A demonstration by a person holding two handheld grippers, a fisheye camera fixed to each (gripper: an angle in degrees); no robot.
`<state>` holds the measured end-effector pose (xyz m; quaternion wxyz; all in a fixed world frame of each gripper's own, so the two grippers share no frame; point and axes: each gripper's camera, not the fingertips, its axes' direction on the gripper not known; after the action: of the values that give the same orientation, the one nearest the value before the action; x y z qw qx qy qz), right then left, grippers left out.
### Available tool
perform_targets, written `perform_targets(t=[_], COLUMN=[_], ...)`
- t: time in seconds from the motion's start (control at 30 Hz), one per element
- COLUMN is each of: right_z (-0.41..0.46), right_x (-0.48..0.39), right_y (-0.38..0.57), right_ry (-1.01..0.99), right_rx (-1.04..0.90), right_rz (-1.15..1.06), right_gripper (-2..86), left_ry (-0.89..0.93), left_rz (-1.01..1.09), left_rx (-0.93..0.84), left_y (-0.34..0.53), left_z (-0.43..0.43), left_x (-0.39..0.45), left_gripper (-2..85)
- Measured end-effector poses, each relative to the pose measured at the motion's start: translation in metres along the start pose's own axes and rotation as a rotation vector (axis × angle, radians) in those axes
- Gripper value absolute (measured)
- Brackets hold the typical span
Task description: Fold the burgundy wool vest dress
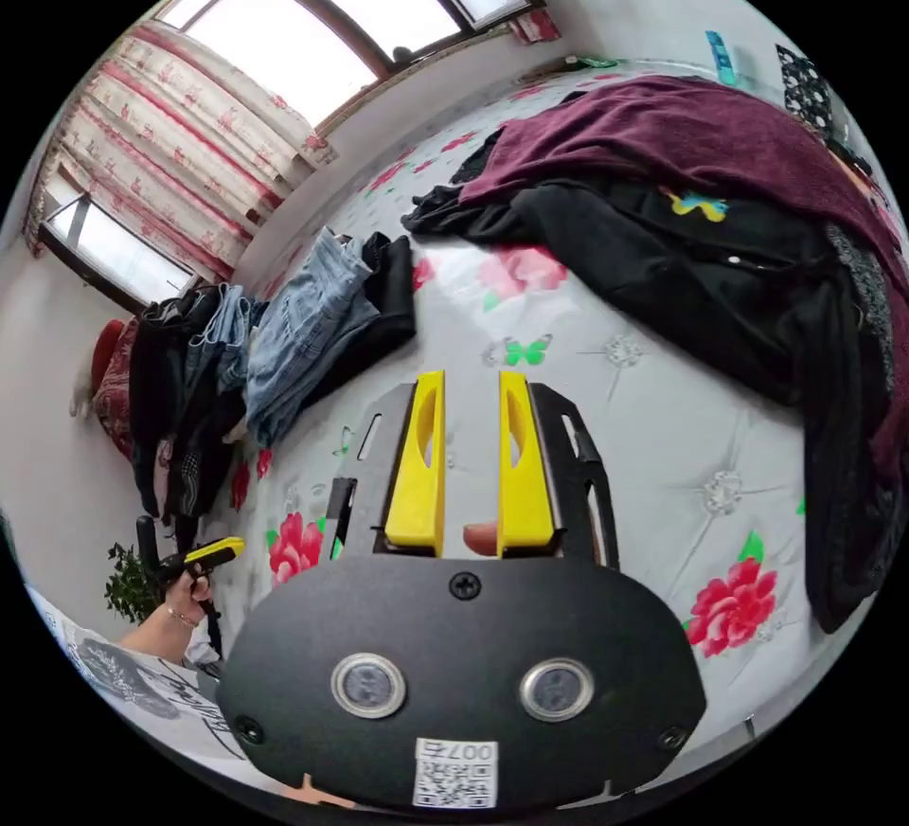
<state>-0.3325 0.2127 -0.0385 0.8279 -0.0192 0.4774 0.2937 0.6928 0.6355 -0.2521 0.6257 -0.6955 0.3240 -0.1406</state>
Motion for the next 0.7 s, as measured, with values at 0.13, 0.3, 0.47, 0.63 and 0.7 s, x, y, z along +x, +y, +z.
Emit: perform_targets(t=[0.13, 0.3, 0.47, 0.63, 0.7], right_z=[-0.089, -0.185, -0.157, -0.192, -0.215], right_x=[0.097, 0.206, 0.285, 0.271, 0.252], right_y=[-0.006, -0.002, 0.009, 0.035, 0.043], right_ry=[0.32, 0.595, 0.517, 0.359, 0.249], right_rx=[0.164, 0.329, 0.027, 0.222, 0.296], right_rz=[0.153, 0.419, 0.475, 0.392, 0.288], right_gripper=[4.6, 5.2, 2.1, 0.5, 0.3], left_ry=[-0.01, -0.056, -0.046, -0.073, -0.074], left_rz=[-0.076, -0.164, -0.191, -0.193, -0.205], left_rx=[-0.083, -0.155, -0.167, -0.151, -0.145], left_y=[0.048, 0.074, 0.07, 0.065, 0.068], left_z=[0.028, 0.061, 0.081, 0.083, 0.082], left_x=[-0.002, 0.011, 0.03, 0.053, 0.058], left_gripper=[5.1, 2.8, 0.0, -0.8, -0.9])
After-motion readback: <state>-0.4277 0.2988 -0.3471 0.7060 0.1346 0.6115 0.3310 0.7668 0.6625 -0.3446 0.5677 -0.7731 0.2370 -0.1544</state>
